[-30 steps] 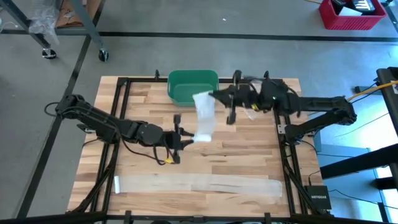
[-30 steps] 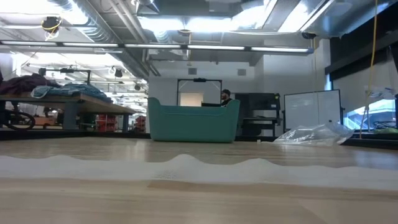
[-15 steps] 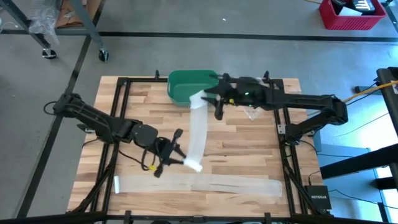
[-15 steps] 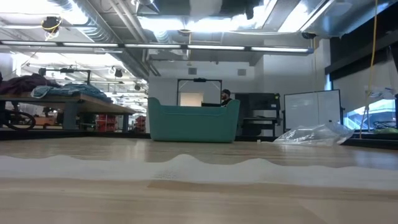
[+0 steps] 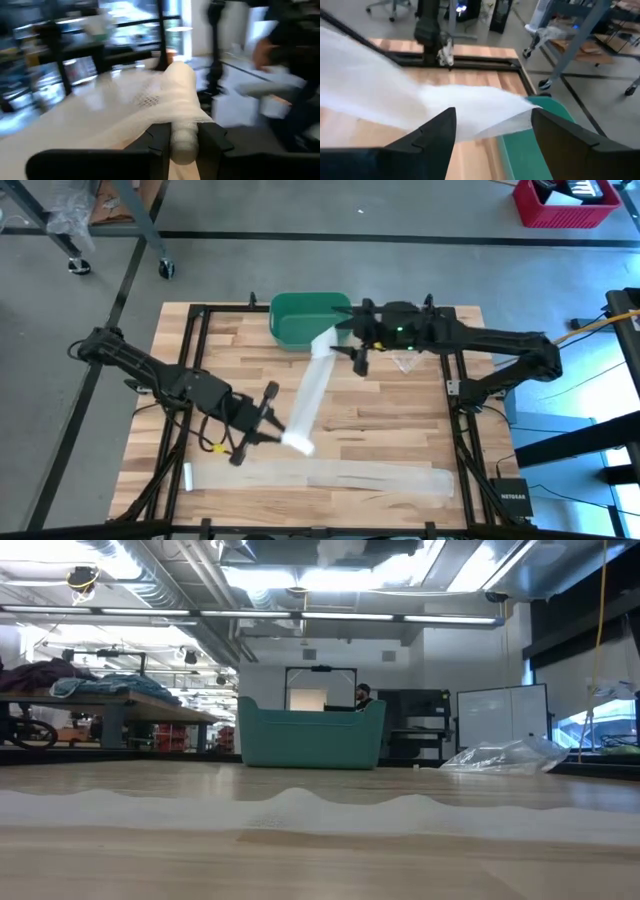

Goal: Roll bandage
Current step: Roll the top white bandage

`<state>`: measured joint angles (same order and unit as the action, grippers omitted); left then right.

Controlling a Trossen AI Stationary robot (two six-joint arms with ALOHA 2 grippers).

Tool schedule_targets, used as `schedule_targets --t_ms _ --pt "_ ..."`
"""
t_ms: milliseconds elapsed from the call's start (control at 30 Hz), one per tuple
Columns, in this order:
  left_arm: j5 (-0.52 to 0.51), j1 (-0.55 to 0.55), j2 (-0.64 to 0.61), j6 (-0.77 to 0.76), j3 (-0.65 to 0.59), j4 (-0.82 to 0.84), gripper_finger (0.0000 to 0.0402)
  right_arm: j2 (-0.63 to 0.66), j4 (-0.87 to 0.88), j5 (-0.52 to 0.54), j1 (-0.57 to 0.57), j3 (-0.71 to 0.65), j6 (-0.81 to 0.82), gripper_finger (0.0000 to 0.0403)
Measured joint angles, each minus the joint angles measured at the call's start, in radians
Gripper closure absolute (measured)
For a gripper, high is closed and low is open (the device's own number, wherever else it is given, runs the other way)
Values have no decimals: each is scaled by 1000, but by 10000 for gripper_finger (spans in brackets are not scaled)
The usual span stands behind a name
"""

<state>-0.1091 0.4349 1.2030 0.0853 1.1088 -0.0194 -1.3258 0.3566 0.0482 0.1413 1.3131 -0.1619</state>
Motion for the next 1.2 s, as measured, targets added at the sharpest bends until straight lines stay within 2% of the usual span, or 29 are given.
schedule_targets --t_ms 100,300,567,633,800,867,1000,1133,1200 --pt "-71 -24 -17 -64 0 -1 347 32 127 -3 -20 71 -4 141" --pt "-75 -63 -29 -120 0 -25 347 90 398 12 -21 140 -33 141" --pt "-74 -104 -20 -153 0 -169 347 111 346 -59 -6 1 -79 141" --pt "-78 -109 -22 -136 0 -164 347 110 263 -83 11 -46 -58 141" --pt "-99 -130 -23 -116 0 -116 347 113 -19 -307 0 -150 -36 141" --pt "-129 -131 -20 -105 0 -115 347 109 -191 -350 -11 -219 -5 141" --pt "-206 -126 -21 -103 0 -86 347 99 -514 -334 -51 -353 17 141" --pt "-220 -131 -20 -102 0 -74 347 68 -810 -245 -100 -465 54 141" --pt "-220 -131 -20 -93 0 -74 347 38 -880 -232 -112 -493 84 141"
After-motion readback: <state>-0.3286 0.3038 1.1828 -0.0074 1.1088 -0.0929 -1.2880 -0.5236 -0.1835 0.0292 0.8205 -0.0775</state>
